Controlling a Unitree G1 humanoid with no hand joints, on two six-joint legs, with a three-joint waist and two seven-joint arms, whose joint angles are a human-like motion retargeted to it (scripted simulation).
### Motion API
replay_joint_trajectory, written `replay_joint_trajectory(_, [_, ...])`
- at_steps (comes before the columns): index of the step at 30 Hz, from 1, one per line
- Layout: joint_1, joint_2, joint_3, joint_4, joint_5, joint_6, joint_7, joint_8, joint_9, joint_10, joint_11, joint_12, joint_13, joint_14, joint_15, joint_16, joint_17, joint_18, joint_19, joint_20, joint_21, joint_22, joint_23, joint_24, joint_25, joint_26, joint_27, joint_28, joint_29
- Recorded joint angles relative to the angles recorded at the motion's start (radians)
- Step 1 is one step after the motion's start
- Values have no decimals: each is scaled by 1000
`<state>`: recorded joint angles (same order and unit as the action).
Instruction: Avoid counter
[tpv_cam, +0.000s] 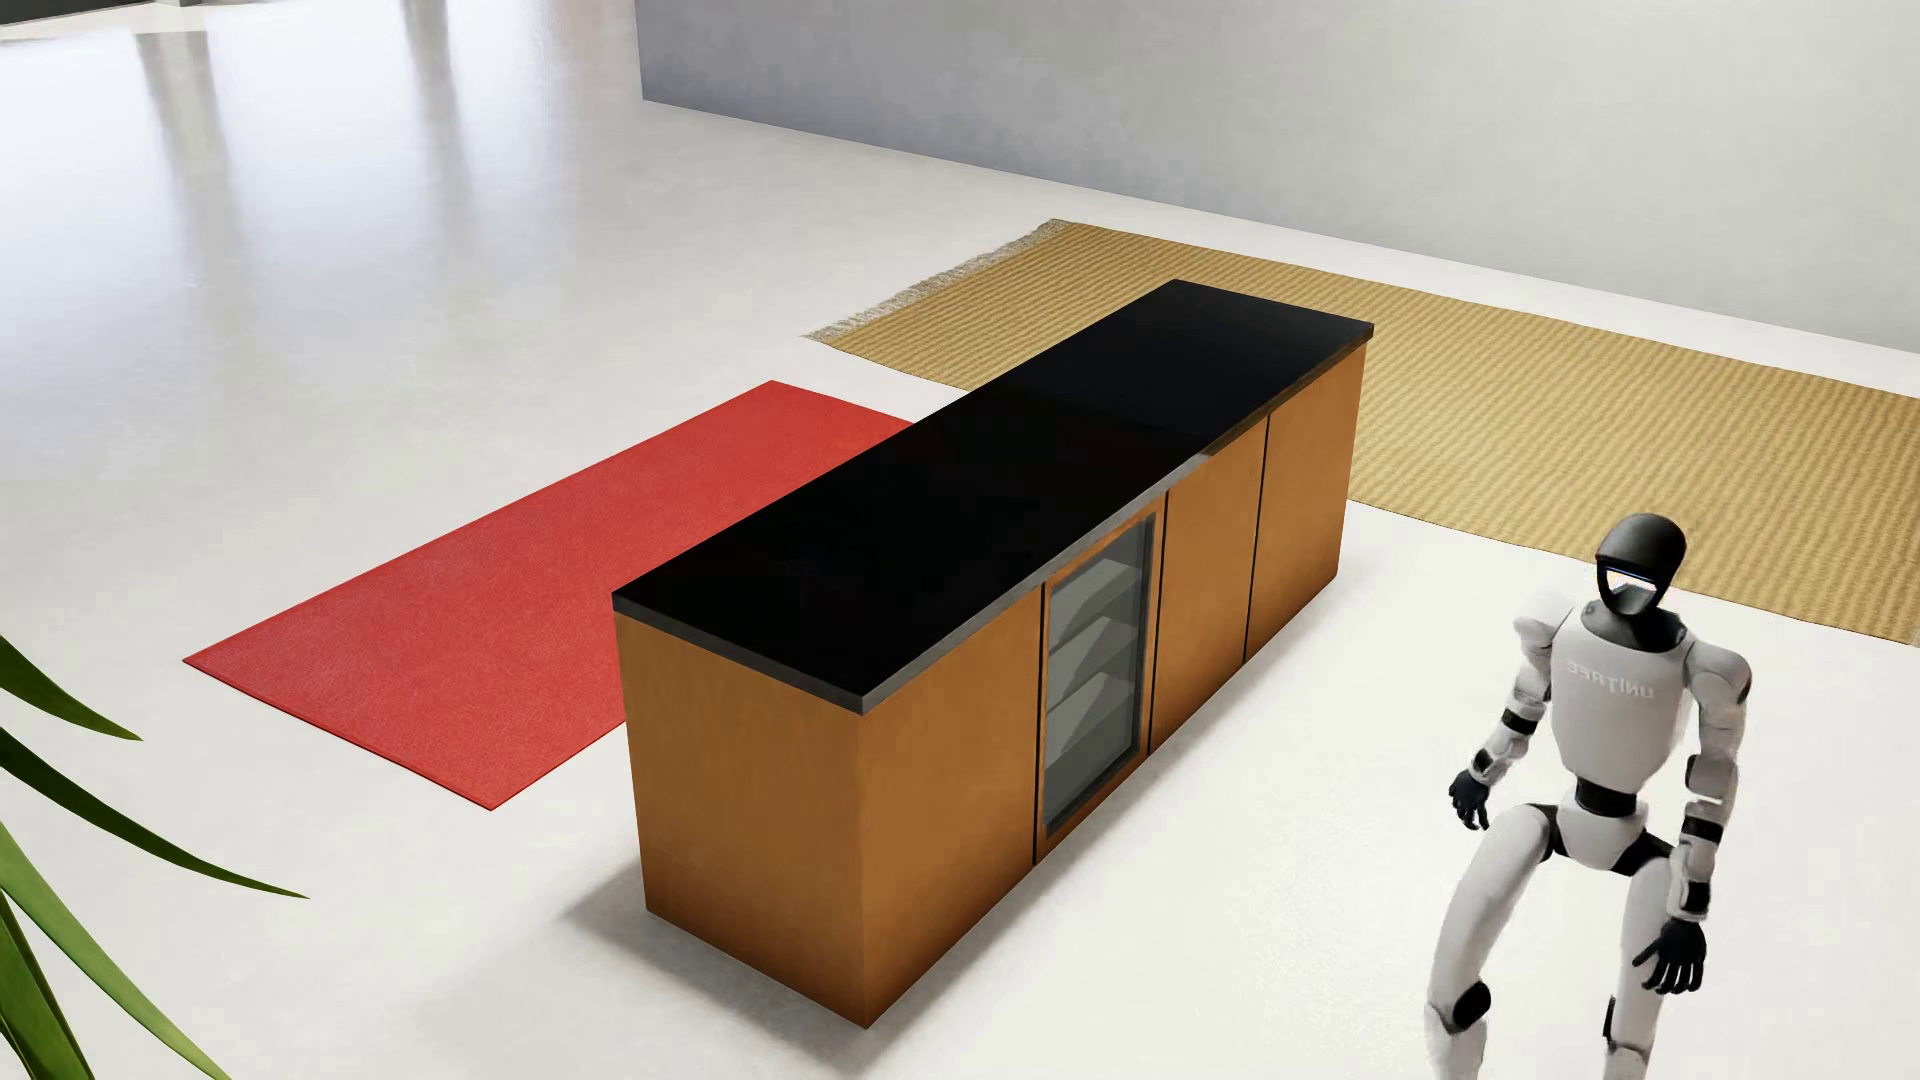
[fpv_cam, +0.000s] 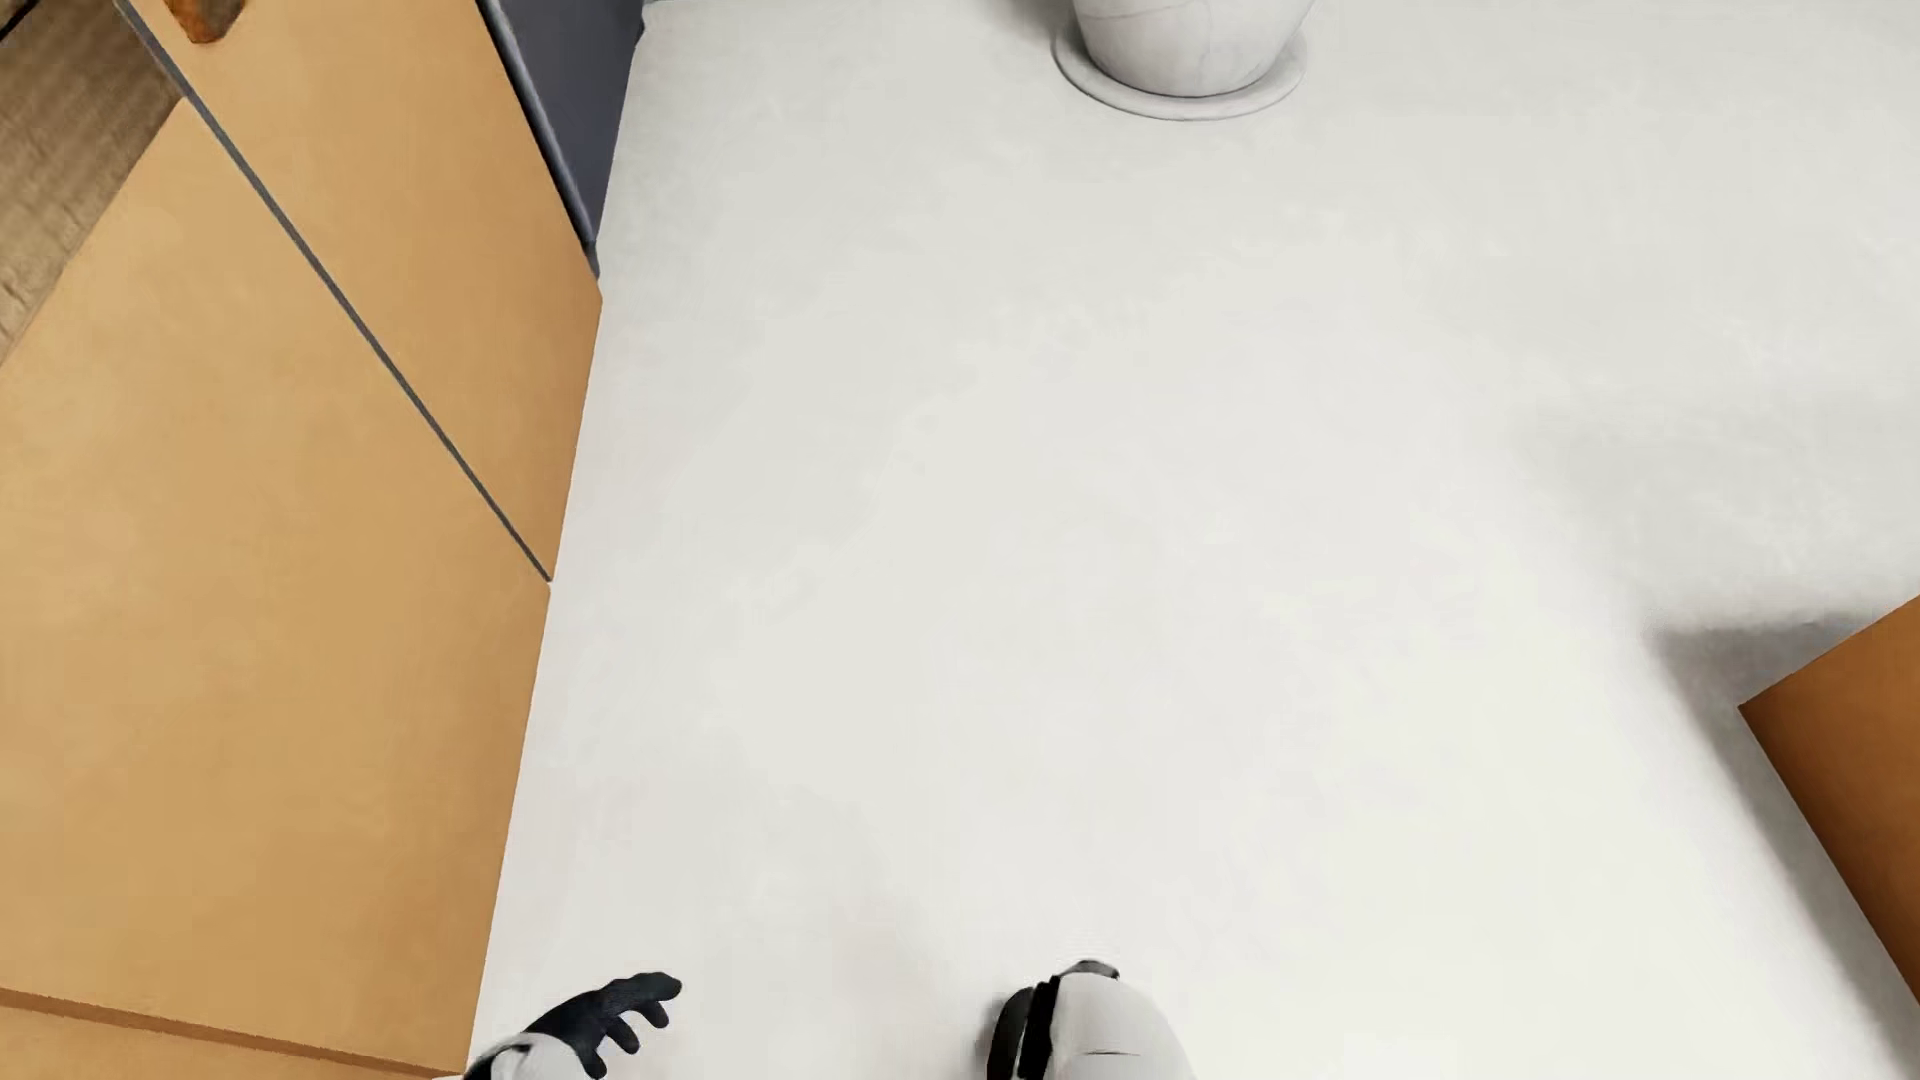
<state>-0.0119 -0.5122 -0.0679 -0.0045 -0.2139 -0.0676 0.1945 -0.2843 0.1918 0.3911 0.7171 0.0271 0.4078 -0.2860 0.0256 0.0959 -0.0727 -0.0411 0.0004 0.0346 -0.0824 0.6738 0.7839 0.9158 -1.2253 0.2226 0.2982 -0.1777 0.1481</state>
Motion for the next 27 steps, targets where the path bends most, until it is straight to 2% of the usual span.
replay_joint_trajectory(1, [37,41,-4,-12,9,-3,6,-55,-3,-28,-308,-32,36,-16,38,15,13,-8,22,-16,-28,-7,0,-7,18,2,19,3,3])
replay_joint_trajectory(2, [80,44,-7,-21,25,-3,11,-70,-4,-56,-526,-64,64,-36,28,26,25,-18,61,-29,-29,-5,5,-6,4,15,33,4,10])
replay_joint_trajectory(3, [121,30,-4,-28,35,-5,30,-126,-6,-75,-616,-84,78,-59,-84,34,34,-28,124,-33,-22,-3,10,-8,-24,25,39,9,29])
replay_joint_trajectory(5, [199,17,0,-24,36,0,107,-228,-9,-40,-478,-58,55,-99,-4,47,22,-53,25,-7,27,-12,24,-26,-121,42,13,21,73])
replay_joint_trajectory(6, [240,24,-7,-11,43,9,124,-229,-10,-3,-403,-32,37,-74,-13,43,28,-61,-95,4,23,-14,7,-33,-144,50,5,31,73])
replay_joint_trajectory(7, [262,61,-14,11,49,20,124,-248,-12,65,-363,-6,31,-12,43,40,53,-65,-209,3,-12,-3,-36,-36,-138,50,19,26,32])
replay_joint_trajectory(8, [245,82,-24,48,60,36,114,-242,-13,189,-305,20,24,91,26,41,93,-46,-246,1,-56,11,-83,-35,-103,59,31,6,-23])
replay_joint_trajectory(9, [202,103,-31,99,87,55,106,-225,-12,373,-241,54,2,200,-33,40,135,-24,-248,2,-100,18,-119,-26,-44,76,37,-10,-82])
replay_joint_trajectory(10, [133,132,-32,149,129,73,84,-203,-11,571,-209,91,-37,286,-82,36,161,-9,-248,0,-123,22,-131,-11,9,81,35,-20,-112])
replay_joint_trajectory(11, [46,172,-27,170,178,90,34,-174,-9,741,-202,127,-94,363,-118,22,174,24,-248,3,-133,25,-125,-2,55,83,47,-29,-109])
replay_joint_trajectory(12, [-38,222,-20,182,229,103,-11,-139,-8,869,-215,160,-163,313,-145,4,168,34,-248,6,-115,26,-89,3,58,85,49,-33,-91])
replay_joint_trajectory(13, [-122,279,-10,184,280,114,-58,-94,-7,961,-241,188,-240,262,-162,-11,149,63,-247,6,-46,26,-41,9,-2,83,41,-38,-40])
replay_joint_trajectory(14, [-199,337,2,199,326,122,-95,-41,-8,1013,-271,209,-312,260,-175,-26,126,77,-245,5,60,24,-20,14,-109,82,25,-39,22])
replay_joint_trajectory(15, [-268,393,17,221,366,127,-124,21,-9,1021,-296,226,-377,286,-188,-37,92,75,-243,4,204,19,-38,18,-260,81,-48,-36,80])
replay_joint_trajectory(16, [-330,440,34,237,401,133,-146,88,-12,986,-309,241,-437,277,-205,-46,59,92,-239,4,339,5,-102,19,-421,79,-131,-30,85])
replay_joint_trajectory(17, [-380,486,49,255,426,137,-144,160,-14,906,-319,256,-480,261,-224,-53,46,113,-234,0,423,-14,-205,16,-516,68,-191,-26,47])
replay_joint_trajectory(18, [-416,529,62,273,444,141,-132,226,-14,787,-323,271,-502,256,-247,-56,56,121,-229,-3,458,-34,-316,13,-509,56,-231,-19,-12])
replay_joint_trajectory(19, [-440,566,70,283,458,144,-111,285,-14,619,-326,283,-513,254,-269,-57,74,122,-224,-4,463,-54,-413,5,-409,45,-274,-10,-77])
replay_joint_trajectory(20, [-447,601,74,284,468,147,-89,334,-14,403,-334,291,-516,267,-290,-56,93,88,-219,-5,449,-68,-484,-4,-236,38,-314,-6,-109])
replay_joint_trajectory(21, [-441,640,76,249,469,150,-102,373,-14,152,-355,291,-516,297,-306,-51,103,78,-214,-19,435,-75,-538,0,-34,36,-342,-7,-110])
replay_joint_trajectory(22, [-417,678,74,208,466,151,-133,402,-15,-108,-381,284,-513,297,-317,-40,96,43,-209,-43,428,-74,-583,21,137,38,-348,-15,-96])
replay_joint_trajectory(23, [-429,719,70,181,463,152,-137,420,-12,-232,-398,275,-502,262,-325,-24,77,-45,-207,-70,425,-72,-622,53,257,38,-339,-32,-80])
replay_joint_trajectory(24, [-442,757,65,162,455,153,-98,425,-10,-254,-400,263,-484,252,-330,-18,49,-58,-200,-84,415,-69,-651,77,306,46,-317,-48,-99])
replay_joint_trajectory(25, [-446,793,64,142,440,151,-88,428,-8,-213,-396,256,-460,306,-330,-26,22,11,-189,-69,401,-74,-651,72,312,57,-283,-48,-111])
replay_joint_trajectory(26, [-457,831,68,125,425,145,-108,427,-7,-128,-372,258,-437,378,-305,-42,0,41,-192,-33,384,-85,-618,50,281,72,-237,-33,-131])
replay_joint_trajectory(27, [-453,857,73,124,406,136,-106,421,-5,-32,-325,272,-419,443,-267,-64,-11,42,-191,12,366,-100,-544,19,236,85,-168,-8,-136])
